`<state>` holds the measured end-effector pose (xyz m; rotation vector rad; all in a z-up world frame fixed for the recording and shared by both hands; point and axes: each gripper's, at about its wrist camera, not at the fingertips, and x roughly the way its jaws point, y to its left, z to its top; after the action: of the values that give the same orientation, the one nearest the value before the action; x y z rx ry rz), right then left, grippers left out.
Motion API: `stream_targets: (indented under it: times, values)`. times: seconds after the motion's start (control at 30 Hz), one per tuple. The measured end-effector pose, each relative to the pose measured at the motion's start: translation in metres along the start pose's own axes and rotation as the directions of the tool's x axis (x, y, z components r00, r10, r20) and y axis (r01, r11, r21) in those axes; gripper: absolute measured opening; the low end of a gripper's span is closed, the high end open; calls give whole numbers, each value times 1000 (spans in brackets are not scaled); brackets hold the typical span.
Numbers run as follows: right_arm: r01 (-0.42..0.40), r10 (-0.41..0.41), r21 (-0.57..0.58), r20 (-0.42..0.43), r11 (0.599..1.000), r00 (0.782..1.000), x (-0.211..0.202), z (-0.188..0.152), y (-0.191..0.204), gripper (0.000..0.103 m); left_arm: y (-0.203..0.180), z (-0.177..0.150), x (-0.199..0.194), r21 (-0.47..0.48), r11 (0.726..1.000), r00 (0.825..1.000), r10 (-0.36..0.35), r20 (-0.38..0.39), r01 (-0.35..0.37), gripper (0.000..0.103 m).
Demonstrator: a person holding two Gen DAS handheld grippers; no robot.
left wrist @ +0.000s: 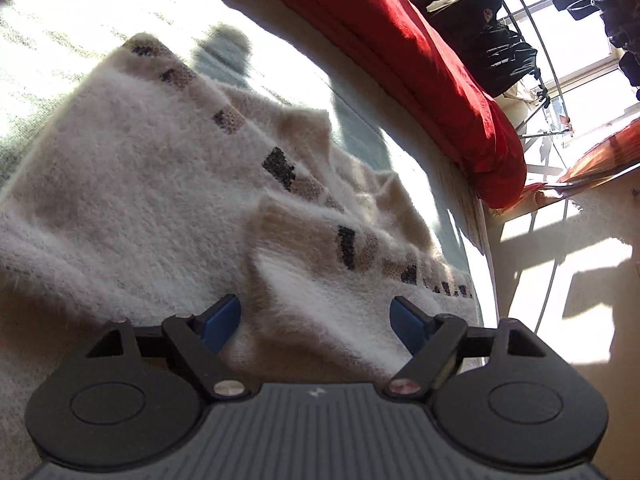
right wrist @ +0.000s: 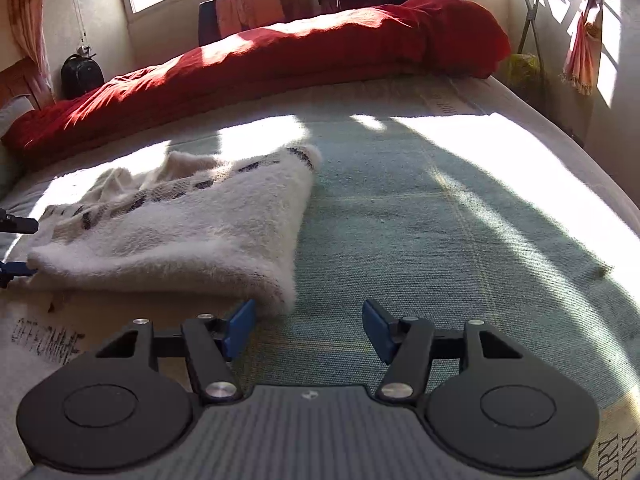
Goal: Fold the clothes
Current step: 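Reach the open left gripper down to the striped folded sleeve edge, then close the left gripper on the folded sleeve fabric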
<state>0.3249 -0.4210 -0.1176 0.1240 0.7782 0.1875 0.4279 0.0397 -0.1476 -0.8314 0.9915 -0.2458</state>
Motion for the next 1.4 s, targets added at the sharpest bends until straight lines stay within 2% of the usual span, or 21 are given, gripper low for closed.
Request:
stream_targets:
  times: [0.13,0.2,0.33,0.37,0.47,0.53,0.63,0.7,0.77,0.83,1.03,1.13,1.27,1.33,1.4]
  values:
    - [-2,2,5,-3,1000,1000,4,-1,0,64,-4,14,22,9,1000,999,-25,-22,26,85]
    - [-4,4,9,-4,1000,1000,6,-2,0,64,-12,21,32,39,998,998,-37,-43,38,98]
    - [-13,13,18,-7,1000,1000,9,-3,2,64,-25,24,37,84,996,998,-10,-54,15,97]
    - [-17,17,15,-8,1000,1000,9,-3,3,64,-27,22,35,103,994,998,-16,-60,22,95]
    - [-19,19,-3,-10,1000,1000,7,-4,5,64,-26,12,24,132,989,994,-56,-97,68,75]
    - [-18,18,-6,-9,1000,1000,6,-4,5,64,-23,10,22,156,985,994,-53,-96,68,67]
    - [-30,30,1,-5,1000,1000,6,-5,6,64,-15,15,27,121,992,996,-20,-82,30,38]
    - [-33,33,-10,-6,999,999,5,-5,8,64,-17,18,27,134,991,998,14,-63,-5,11]
    - [-33,33,-29,-11,999,999,6,-5,11,64,-25,17,25,185,982,998,52,-44,-43,9]
    - [-30,30,-41,-17,999,999,8,-5,14,64,-32,17,18,220,974,998,53,-18,-47,7]
    - [-41,41,-33,-4,999,999,16,1,22,64,-62,28,-6,290,957,998,-4,60,-13,5]
    - [-38,38,-69,1,997,999,19,1,34,64,-77,34,-16,319,948,996,-37,83,9,5]
    - [10,-6,-124,34,992,999,22,0,47,64,-87,37,-25,347,938,992,-51,114,9,5]
    - [86,-75,-140,81,986,994,21,0,48,65,-88,37,-27,353,935,992,-50,119,5,5]
    - [135,-124,-166,75,977,989,25,-1,47,66,-84,36,-27,357,934,991,-37,126,-11,5]
